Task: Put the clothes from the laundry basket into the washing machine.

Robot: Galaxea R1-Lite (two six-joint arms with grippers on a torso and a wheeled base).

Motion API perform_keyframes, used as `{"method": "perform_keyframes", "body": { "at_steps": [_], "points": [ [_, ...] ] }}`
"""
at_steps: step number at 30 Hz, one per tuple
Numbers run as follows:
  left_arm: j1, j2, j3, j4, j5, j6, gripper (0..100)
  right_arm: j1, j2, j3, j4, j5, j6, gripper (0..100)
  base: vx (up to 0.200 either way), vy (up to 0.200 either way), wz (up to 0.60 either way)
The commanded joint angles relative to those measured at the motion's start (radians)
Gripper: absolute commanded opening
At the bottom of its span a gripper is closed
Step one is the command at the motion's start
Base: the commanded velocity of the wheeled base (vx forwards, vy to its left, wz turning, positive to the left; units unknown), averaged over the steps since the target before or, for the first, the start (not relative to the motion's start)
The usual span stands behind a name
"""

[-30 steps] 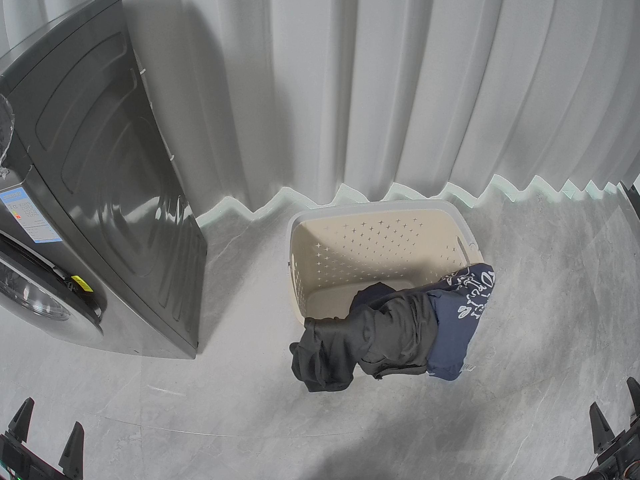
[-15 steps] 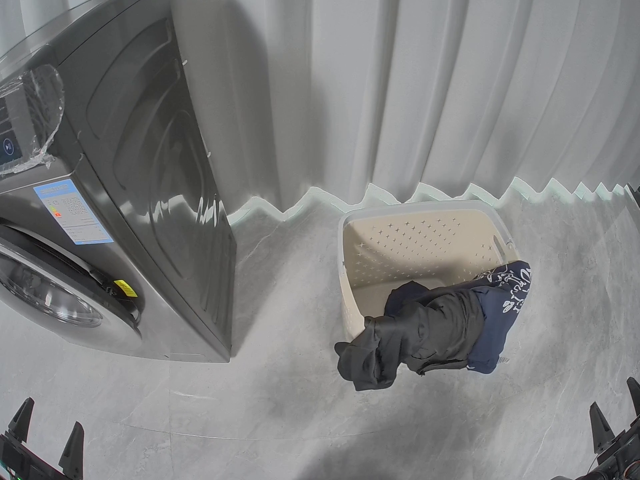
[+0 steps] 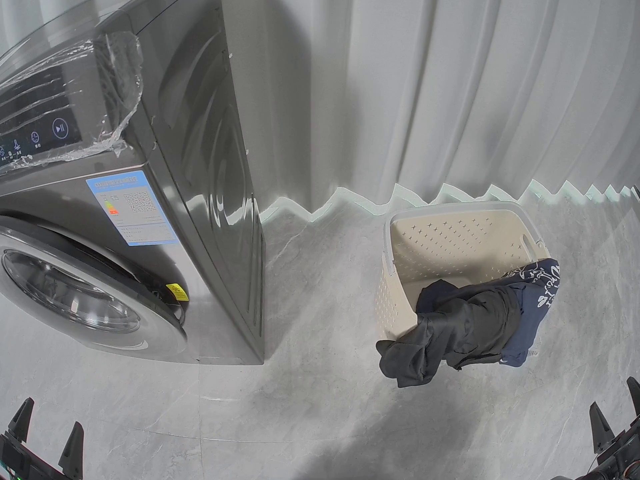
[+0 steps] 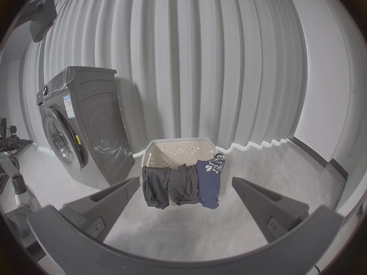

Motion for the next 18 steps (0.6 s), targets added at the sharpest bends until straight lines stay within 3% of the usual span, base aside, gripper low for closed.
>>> {"method": "perform_keyframes", "body": {
  "at_steps": [1,10,18],
  "points": [
    [0.000,-0.017,0.016,0.000,0.000,0.000,100,0.001,-0.016,0.016,0.000,0.000,0.000,100,-0.200,0.000,0.00],
    [0.000,-0.017,0.016,0.000,0.002,0.000,100,0.001,-0.016,0.016,0.000,0.000,0.000,100,-0.200,0.000,0.00],
    [0.000,-0.017,0.016,0.000,0.000,0.000,100,0.001,-0.016,0.016,0.000,0.000,0.000,100,0.000,0.000,0.00]
  ]
}}
